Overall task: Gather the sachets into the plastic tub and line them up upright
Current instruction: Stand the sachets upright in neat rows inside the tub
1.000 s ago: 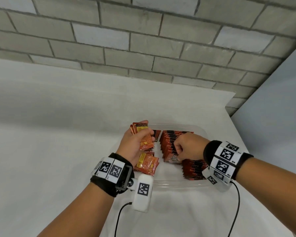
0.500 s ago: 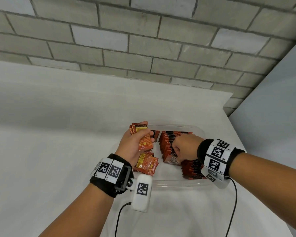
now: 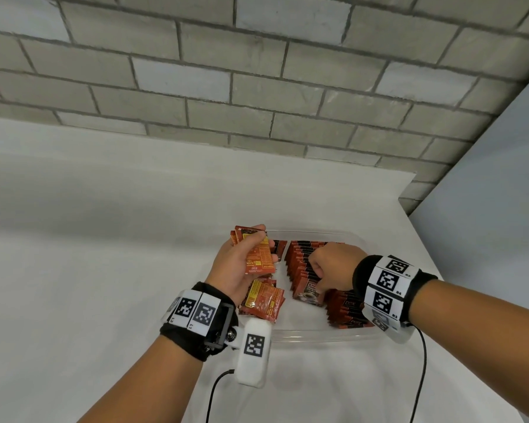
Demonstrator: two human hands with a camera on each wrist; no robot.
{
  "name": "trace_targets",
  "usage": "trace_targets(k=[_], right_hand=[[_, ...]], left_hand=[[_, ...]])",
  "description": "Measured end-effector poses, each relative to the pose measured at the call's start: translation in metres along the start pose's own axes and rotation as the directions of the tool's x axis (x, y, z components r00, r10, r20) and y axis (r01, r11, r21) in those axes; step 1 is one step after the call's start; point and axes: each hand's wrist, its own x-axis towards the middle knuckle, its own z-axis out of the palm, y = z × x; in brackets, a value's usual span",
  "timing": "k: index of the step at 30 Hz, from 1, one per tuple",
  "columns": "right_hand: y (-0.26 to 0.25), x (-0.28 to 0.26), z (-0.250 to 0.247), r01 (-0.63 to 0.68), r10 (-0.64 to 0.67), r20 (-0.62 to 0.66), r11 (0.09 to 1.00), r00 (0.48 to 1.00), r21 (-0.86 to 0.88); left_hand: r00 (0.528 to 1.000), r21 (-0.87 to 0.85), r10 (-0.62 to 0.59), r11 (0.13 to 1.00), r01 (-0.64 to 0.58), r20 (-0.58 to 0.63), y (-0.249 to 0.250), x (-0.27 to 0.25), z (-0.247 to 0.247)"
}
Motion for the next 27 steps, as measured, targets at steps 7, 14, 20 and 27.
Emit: trace_targets(k=[7,14,20,27], right_hand=[[0.004,0.001,0.001,0.012,-0.012,-0.011,1.0,1.0,0.028],[0.002,-0.017,-0.021,0.136,0.05,-0.284,0.79,0.957,0.597],[-0.014,-0.022,-0.023,0.247,0.003,-0.308,0.59,0.951,0.769],[-0.015,-0.021,-0.027,0.291,0.211,-0.497,0.597,0.842,0.748]], left_hand=[[1.0,-0.014,-0.015,1.0,0.015,0.009,-0.002,0.003,0.002],[0.994,0.063,-0.027,0.998,0.021,0.106,-0.004,0.001,0.003],[0.982,0.17,-0.039,0.985,0.007,0.187,-0.009,0.0,0.008],[0.996,-0.057,-0.067,0.996,0.07,0.058,-0.005,0.001,0.01]])
